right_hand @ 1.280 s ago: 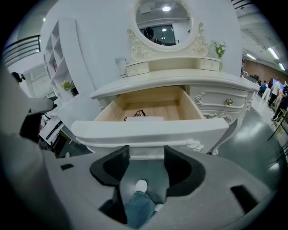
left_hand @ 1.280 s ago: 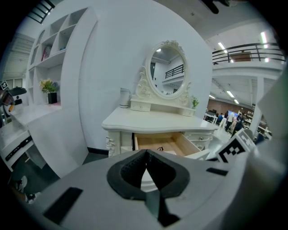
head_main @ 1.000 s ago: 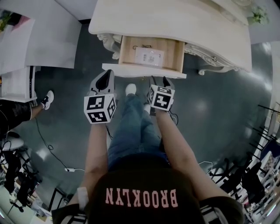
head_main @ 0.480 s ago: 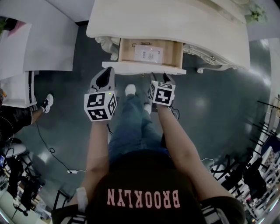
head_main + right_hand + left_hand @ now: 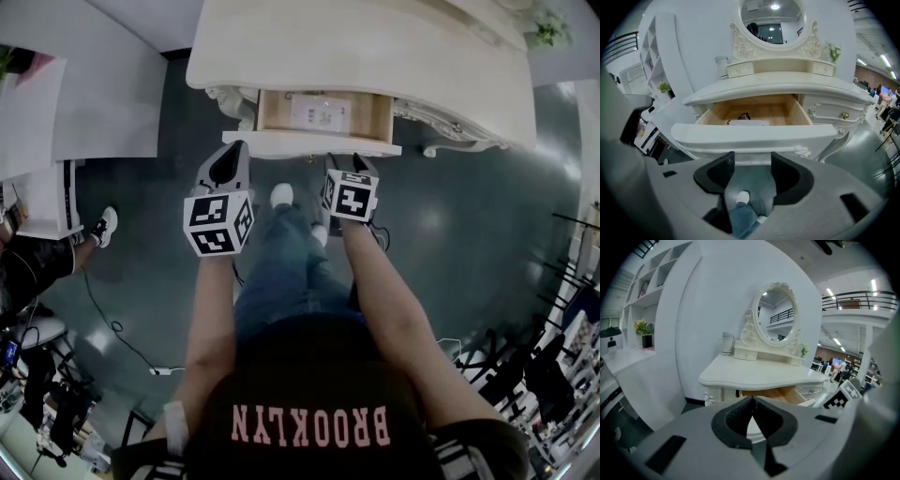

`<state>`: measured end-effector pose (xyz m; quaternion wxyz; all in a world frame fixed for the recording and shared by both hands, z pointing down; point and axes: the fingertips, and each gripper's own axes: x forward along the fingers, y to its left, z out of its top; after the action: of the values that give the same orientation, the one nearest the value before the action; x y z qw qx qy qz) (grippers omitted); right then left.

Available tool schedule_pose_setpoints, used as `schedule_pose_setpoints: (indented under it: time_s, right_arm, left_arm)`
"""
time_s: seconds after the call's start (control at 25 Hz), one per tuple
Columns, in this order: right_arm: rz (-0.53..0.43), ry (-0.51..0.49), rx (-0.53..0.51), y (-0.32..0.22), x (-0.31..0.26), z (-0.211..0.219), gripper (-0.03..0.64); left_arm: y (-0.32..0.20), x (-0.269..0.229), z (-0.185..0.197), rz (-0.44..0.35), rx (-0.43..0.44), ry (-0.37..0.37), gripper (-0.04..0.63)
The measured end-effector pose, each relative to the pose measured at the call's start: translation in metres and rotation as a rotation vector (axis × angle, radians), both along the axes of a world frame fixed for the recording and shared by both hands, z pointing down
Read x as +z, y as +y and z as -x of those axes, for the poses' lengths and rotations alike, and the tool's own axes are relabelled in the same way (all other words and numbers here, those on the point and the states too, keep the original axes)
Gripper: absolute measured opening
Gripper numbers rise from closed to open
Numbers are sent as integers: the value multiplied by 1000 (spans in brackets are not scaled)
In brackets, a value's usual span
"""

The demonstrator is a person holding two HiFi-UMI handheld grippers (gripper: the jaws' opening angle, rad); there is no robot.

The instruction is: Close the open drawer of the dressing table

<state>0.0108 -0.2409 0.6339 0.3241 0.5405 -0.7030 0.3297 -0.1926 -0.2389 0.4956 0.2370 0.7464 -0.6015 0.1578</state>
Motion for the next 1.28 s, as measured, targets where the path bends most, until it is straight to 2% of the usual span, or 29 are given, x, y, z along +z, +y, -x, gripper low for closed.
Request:
schedule_pose_setpoints:
  time_s: [1.28]
  right_arm:
    - [-19,30,4,-55,-1,0,213]
  left_arm:
    - [-51,-2,18,-25,16,19,3]
